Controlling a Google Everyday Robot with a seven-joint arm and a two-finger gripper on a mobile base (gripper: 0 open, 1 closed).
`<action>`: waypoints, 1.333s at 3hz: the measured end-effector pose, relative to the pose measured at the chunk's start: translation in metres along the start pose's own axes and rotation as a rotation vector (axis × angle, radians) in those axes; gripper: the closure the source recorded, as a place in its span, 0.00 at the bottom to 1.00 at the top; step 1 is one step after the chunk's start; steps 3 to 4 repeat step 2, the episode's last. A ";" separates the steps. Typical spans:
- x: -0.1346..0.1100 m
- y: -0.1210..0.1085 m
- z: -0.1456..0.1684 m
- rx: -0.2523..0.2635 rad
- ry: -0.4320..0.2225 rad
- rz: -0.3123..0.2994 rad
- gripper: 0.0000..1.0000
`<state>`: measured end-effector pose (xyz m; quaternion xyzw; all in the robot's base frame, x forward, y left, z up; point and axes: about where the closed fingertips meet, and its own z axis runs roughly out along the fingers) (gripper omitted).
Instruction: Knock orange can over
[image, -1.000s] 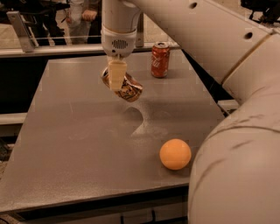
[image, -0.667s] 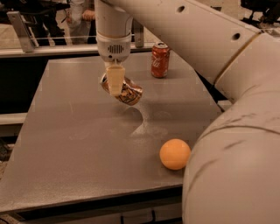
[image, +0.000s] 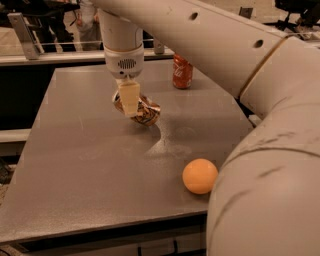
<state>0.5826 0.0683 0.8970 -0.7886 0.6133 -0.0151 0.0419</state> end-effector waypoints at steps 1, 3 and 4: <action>-0.012 -0.004 0.006 0.029 -0.012 -0.022 0.00; -0.012 -0.004 0.006 0.031 -0.013 -0.022 0.00; -0.012 -0.004 0.006 0.031 -0.013 -0.022 0.00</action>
Offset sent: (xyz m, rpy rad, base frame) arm -0.0064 0.0029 -0.0043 -0.0144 0.0048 0.0179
